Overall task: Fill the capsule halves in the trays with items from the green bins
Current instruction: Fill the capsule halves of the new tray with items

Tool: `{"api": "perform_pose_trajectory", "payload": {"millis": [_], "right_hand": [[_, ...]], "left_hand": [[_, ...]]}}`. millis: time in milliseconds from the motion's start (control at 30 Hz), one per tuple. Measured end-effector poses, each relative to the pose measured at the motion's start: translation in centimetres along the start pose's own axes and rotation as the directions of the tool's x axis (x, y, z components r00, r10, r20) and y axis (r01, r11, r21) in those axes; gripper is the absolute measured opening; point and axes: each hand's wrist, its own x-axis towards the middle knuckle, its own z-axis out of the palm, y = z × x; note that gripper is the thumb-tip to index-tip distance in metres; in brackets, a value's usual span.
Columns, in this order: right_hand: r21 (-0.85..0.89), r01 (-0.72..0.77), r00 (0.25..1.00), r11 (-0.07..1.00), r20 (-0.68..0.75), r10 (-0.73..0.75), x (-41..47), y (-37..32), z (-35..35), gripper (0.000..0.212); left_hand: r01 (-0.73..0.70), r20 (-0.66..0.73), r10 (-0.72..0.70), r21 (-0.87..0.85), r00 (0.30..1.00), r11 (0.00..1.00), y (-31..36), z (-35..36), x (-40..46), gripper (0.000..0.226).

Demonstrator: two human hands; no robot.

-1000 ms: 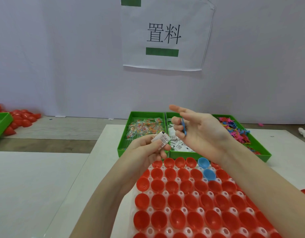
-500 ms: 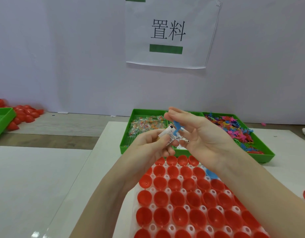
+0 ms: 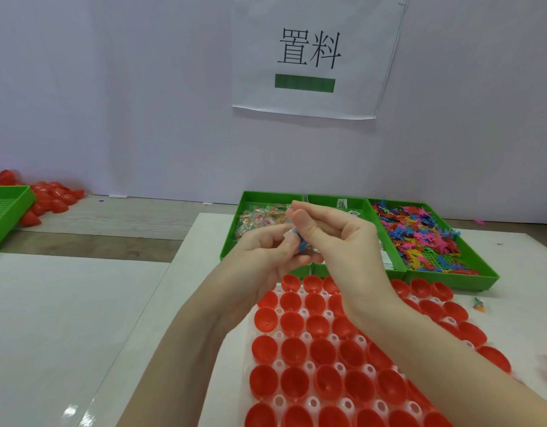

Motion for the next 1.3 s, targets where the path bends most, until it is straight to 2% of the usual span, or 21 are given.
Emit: {"api": "perform_pose_trajectory", "payload": {"millis": [67, 133, 233, 300, 367, 400, 467, 567, 667, 700, 767, 833, 933, 1000, 1100, 1133, 1200, 1300], "right_hand": [[-0.283, 0.122, 0.989, 0.951, -0.042, -0.139, 0.0, 0.6, 0.3, 0.024], [-0.495, 0.154, 0.979, 0.855, -0.043, -0.201, 0.0, 0.9, 0.6, 0.029], [-0.533, 0.156, 0.978, 0.832, -0.033, -0.205, 0.3, 1.2, 1.0, 0.039], [-0.457, 0.122, 0.98, 0.881, -0.084, -0.179, 0.6, 1.2, 1.2, 0.043], [-0.263, -0.027, 0.992, 0.965, -0.124, -0.006, 0.9, 0.9, 1.1, 0.04], [-0.152, -0.114, 0.991, 0.982, -0.091, 0.101, 1.0, 0.8, 1.1, 0.034], [0.056, -0.228, 0.974, 0.972, 0.002, 0.228, 1.0, 0.7, 1.0, 0.018], [0.306, -0.313, 0.949, 0.899, 0.081, 0.303, 1.0, 0.4, 0.9, 0.011], [0.316, -0.332, 0.943, 0.889, 0.083, 0.323, 1.5, 0.6, 0.4, 0.01], [0.278, -0.312, 0.95, 0.908, 0.064, 0.307, 1.7, 0.8, 0.1, 0.01], [0.146, -0.234, 0.972, 0.961, 0.008, 0.235, 2.3, 1.3, -0.8, 0.008], [-0.102, -0.154, 0.988, 0.983, -0.008, 0.154, 2.9, 2.0, -2.0, 0.01], [-0.515, -0.057, 0.994, 0.855, 0.054, 0.099, 3.5, 3.6, -3.3, 0.016], [-0.676, 0.02, 0.988, 0.737, 0.125, 0.088, 3.9, 4.7, -3.7, 0.014], [-0.769, 0.087, 0.973, 0.633, 0.202, 0.112, 4.4, 6.0, -3.6, 0.005], [-0.782, 0.103, 0.969, 0.615, 0.219, 0.116, 4.5, 6.3, -3.4, 0.007], [-0.784, 0.119, 0.96, 0.609, 0.248, 0.131, 4.5, 6.8, -3.0, 0.01], [-0.792, 0.136, 0.95, 0.595, 0.274, 0.148, 4.4, 7.1, -2.5, 0.017]], "left_hand": [[-0.042, -0.056, 0.038, -0.077, 0.998, 0.996, -0.2, 0.3, 0.2, 0.026], [-0.076, -0.113, 0.061, -0.132, 0.992, 0.988, -0.3, 0.6, 0.3, 0.026], [-0.093, -0.179, 0.066, -0.147, 0.982, 0.985, -0.6, 0.8, 0.6, 0.026], [-0.098, -0.234, 0.058, -0.167, 0.971, 0.981, -0.8, 0.9, 0.7, 0.026], [-0.116, -0.285, 0.069, -0.154, 0.956, 0.981, -0.9, 1.0, 0.8, 0.026], [-0.116, -0.299, 0.072, -0.133, 0.952, 0.984, -0.9, 1.0, 0.8, 0.026], [-0.099, -0.307, 0.07, -0.08, 0.949, 0.992, -1.0, 1.0, 0.7, 0.026], [-0.066, -0.304, 0.071, 0.028, 0.95, 0.997, -1.2, 1.1, 0.6, 0.025], [-0.04, -0.325, 0.127, 0.262, 0.937, 0.964, -1.5, 0.6, 0.9, 0.025], [-0.027, -0.337, 0.14, 0.32, 0.931, 0.947, -1.6, 0.3, 1.0, 0.027], [0.004, -0.357, 0.123, 0.334, 0.926, 0.943, -2.1, -0.8, 1.2, 0.037], [0.048, -0.403, 0.094, 0.328, 0.91, 0.943, -3.0, -2.1, 1.4, 0.043], [0.132, -0.42, 0.131, 0.542, 0.898, 0.83, -5.0, -3.5, 1.7, 0.033], [0.17, -0.391, 0.16, 0.685, 0.906, 0.708, -6.5, -3.9, 2.0, 0.031], [0.212, -0.33, 0.163, 0.842, 0.93, 0.496, -8.1, -3.9, 2.2, 0.035], [0.217, -0.317, 0.157, 0.865, 0.935, 0.452, -8.5, -3.8, 2.3, 0.038], [0.216, -0.314, 0.15, 0.864, 0.938, 0.454, -8.9, -3.7, 2.3, 0.041], [0.185, -0.303, 0.154, 0.836, 0.94, 0.516, -9.1, -3.8, 2.4, 0.038]]}}
